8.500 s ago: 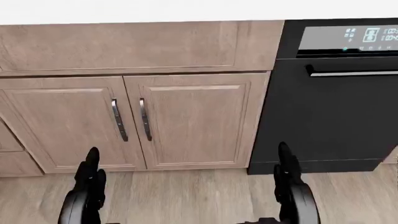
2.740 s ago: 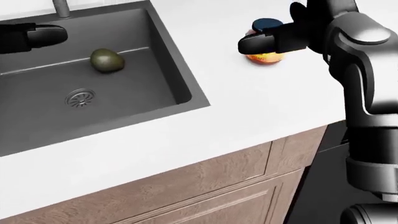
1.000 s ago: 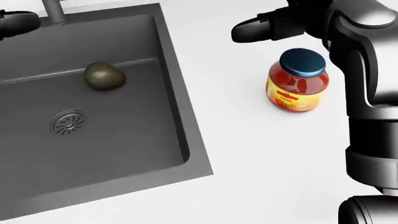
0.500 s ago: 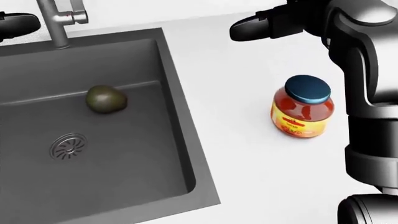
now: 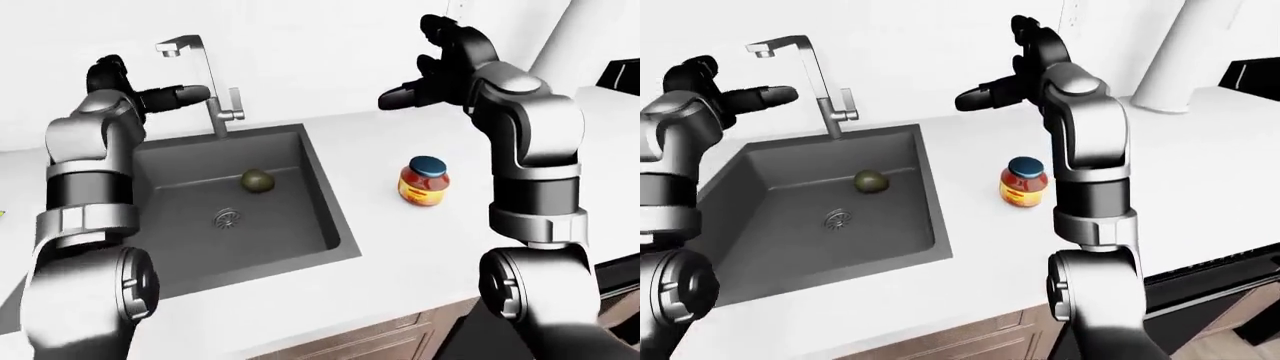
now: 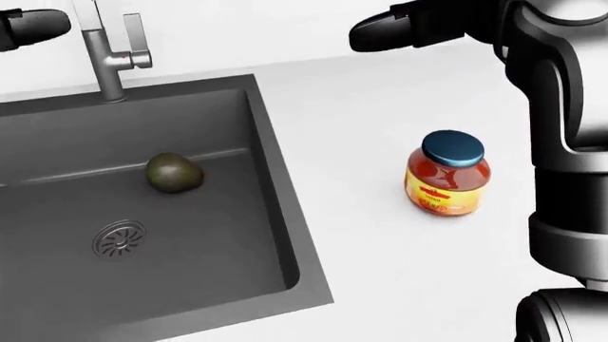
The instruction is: Turn the sink spout to the right.
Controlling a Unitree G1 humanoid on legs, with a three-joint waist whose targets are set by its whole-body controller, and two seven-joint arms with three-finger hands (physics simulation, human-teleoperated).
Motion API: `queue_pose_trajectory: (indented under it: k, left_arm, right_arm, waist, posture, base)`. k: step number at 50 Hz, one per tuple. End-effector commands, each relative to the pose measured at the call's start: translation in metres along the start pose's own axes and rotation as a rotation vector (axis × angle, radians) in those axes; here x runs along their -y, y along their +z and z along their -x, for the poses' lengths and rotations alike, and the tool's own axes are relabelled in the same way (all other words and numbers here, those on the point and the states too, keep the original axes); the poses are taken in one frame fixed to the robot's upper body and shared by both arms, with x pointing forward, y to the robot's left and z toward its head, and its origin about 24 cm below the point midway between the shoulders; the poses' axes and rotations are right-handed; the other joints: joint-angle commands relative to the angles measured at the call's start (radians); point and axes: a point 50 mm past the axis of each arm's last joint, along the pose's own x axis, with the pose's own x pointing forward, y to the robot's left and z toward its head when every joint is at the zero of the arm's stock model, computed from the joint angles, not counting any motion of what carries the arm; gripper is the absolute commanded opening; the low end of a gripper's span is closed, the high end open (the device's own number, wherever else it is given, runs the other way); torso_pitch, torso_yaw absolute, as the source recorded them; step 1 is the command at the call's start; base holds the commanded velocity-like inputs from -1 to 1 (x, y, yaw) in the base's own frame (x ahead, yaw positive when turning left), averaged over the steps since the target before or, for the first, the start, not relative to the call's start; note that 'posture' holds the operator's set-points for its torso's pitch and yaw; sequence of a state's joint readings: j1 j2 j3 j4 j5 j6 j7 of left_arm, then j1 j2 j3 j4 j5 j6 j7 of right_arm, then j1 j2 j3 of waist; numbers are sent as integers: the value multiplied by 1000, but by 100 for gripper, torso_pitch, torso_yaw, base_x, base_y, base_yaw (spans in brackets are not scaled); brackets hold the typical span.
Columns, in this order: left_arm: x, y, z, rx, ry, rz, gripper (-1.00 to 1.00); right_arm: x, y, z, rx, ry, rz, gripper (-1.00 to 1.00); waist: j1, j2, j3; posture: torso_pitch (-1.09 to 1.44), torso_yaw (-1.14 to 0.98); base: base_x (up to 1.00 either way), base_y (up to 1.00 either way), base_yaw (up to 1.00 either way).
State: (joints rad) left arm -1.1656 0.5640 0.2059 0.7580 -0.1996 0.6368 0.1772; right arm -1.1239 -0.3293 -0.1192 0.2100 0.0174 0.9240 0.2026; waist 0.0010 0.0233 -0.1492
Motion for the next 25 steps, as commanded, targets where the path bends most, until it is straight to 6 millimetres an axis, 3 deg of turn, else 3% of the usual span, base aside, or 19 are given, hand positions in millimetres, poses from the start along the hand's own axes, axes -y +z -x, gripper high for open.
queue_pose_trajectory:
  k: [1,2,3,9,17,25]
  left_arm:
    - [6,31,3,147,-28,-13,100]
    - [9,31,1,158,-26,-18,100]
    - [15,36,0,229,-55,134,100]
    - [29,36,-6,207,-26,48,100]
    - [37,53,-2,222,-7,37,100]
    - [32,52,-3,229,19,27,100]
  right_arm:
    - [3,22,6,87,-14,13,100]
    - [3,22,6,88,-14,13,100]
    - [3,22,6,88,-14,13,100]
    - [1,24,6,92,-9,16,100]
    - [-1,27,6,96,-5,19,100]
    - [-1,28,8,98,-6,20,100]
  waist:
    - [-1,2,-19]
    - [0,0,-20]
    - [0,-1,-21]
    - [0,-9,-23]
    - [-6,-9,-26]
    - [-10,-5,-31]
  posture:
    - [-24,0]
    - [-24,0]
    - [-24,0]
    - [-24,0]
    - [-24,0]
    - [-24,0]
  base:
    - [0,0,0]
    - [0,0,0]
    - [0,0,0]
    - [0,0,0]
    - [0,0,0]
    - [0,0,0]
